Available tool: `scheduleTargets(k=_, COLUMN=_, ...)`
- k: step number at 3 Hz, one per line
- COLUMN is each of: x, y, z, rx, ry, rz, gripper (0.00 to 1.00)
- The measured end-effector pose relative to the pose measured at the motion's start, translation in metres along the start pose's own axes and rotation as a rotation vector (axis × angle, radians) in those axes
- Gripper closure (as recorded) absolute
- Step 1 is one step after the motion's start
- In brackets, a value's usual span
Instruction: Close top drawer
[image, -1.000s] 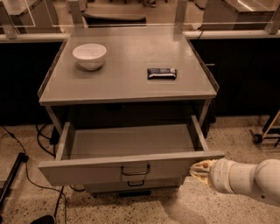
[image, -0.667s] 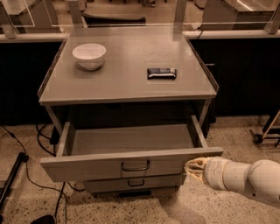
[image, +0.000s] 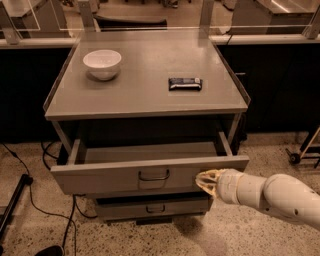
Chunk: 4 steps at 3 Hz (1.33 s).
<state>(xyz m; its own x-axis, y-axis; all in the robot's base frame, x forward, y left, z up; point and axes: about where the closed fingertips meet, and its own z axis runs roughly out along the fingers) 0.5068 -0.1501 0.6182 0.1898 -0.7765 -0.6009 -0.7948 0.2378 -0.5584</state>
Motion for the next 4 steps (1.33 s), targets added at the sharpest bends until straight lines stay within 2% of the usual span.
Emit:
scheduleTargets(k=2, x=-0.005, y=-0.028, z=0.047, rx=0.021, ry=-0.023, rz=-0.061, gripper=1.0)
scheduleTargets(k=3, x=0.001, y=-0.053, z=0.076, rx=0.038, ry=0.01, rz=-0.085, gripper=1.0)
scheduleTargets(k=4, x=0.009, y=-0.068, z=0.097, rx=0.041, ry=0.047, rz=-0.092, gripper=1.0)
